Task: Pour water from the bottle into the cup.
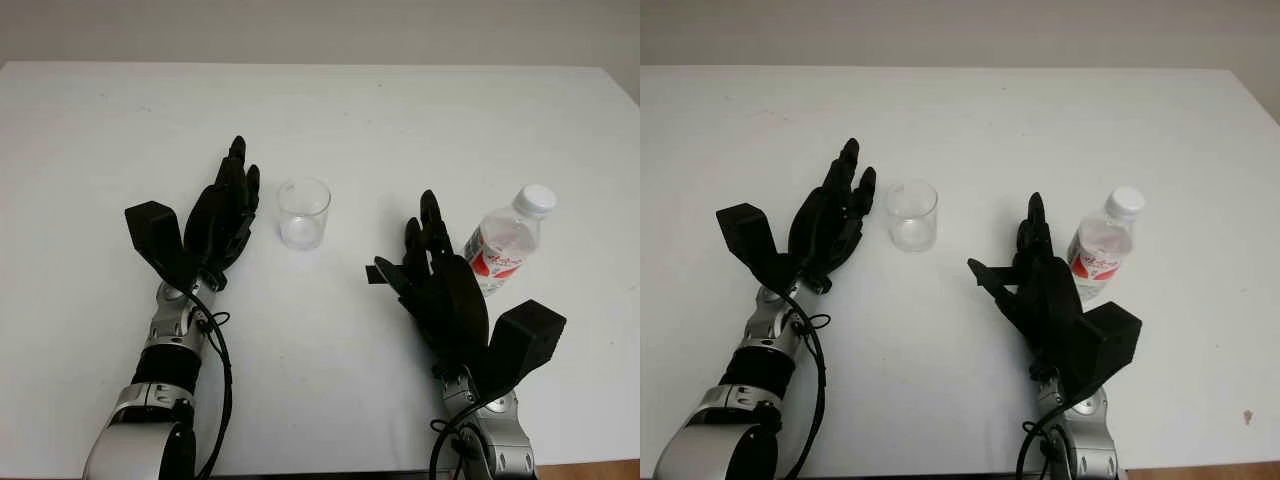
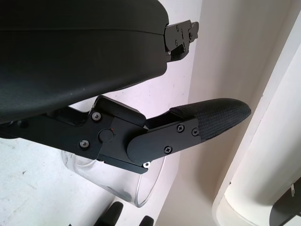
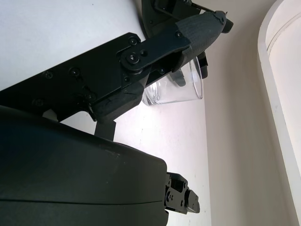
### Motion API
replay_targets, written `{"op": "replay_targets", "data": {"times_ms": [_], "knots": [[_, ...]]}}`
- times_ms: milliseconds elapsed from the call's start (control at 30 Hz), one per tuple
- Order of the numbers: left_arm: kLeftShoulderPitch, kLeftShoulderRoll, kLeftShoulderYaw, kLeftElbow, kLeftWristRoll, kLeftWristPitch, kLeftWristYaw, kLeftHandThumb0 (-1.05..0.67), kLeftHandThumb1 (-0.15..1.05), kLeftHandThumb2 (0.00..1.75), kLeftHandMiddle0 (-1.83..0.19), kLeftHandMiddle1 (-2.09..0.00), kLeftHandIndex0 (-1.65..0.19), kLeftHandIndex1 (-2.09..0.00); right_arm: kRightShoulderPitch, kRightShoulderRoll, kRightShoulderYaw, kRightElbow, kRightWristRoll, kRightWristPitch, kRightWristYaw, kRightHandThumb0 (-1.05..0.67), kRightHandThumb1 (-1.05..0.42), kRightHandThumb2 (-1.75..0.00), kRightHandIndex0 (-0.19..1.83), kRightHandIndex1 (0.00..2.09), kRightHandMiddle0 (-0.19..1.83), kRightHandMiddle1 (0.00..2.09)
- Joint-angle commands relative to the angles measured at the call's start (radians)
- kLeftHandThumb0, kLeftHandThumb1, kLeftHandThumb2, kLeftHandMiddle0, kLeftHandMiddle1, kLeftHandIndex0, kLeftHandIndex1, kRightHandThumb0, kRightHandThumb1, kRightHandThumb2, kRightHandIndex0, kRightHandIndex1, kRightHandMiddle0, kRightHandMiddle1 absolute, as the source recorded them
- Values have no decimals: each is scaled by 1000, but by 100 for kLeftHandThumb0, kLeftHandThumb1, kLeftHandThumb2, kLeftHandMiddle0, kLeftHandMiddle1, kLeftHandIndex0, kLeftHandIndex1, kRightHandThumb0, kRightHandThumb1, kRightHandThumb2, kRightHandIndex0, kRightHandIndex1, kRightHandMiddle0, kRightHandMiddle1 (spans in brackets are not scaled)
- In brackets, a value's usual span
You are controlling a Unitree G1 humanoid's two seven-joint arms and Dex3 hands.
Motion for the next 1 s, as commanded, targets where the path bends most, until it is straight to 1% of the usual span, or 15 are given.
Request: {"op": "replay_targets", "data": {"times_ms": [0, 200, 367, 533, 767, 900, 967], "knots": [[12, -3, 4, -10, -6, 3, -6, -85, 105, 72, 19, 0, 19, 0, 15, 7, 5, -11, -3, -7, -5, -94, -87, -5, -19, 0, -19, 0], [23, -4, 0, -23, -5, 11, -9, -85, 105, 73, 19, 0, 19, 0, 15, 7, 13, 3, -4, -18, -1, -94, -87, -5, -19, 0, -19, 0], [16, -2, 6, -8, -4, 10, -1, -84, 105, 72, 19, 0, 19, 0, -4, -1, 13, 36, -10, -37, 11, -96, -88, -6, -19, 0, -19, 0], [9, 0, 10, 3, -6, 4, -3, -83, 105, 72, 19, 0, 19, 0, 14, -5, 14, 17, -2, -38, 27, -96, -88, -5, -19, 0, -19, 0], [0, -6, 14, 9, -8, 8, -12, -83, 105, 73, 19, 0, 19, 0, 59, -20, 24, -45, -8, -27, 43, -98, -89, -6, -19, 0, -19, 0], [1, -8, 12, 8, 0, 1, -6, -84, 105, 73, 19, 0, 19, 0, 89, -50, 35, -132, -13, 24, 57, -102, -90, -6, -19, 0, -19, 0], [2, -9, 13, 4, -3, 7, -4, -84, 105, 73, 19, 0, 19, 0, 109, -59, 38, -173, 5, 51, 71, -99, -90, -5, -19, 0, -19, 0]]}}
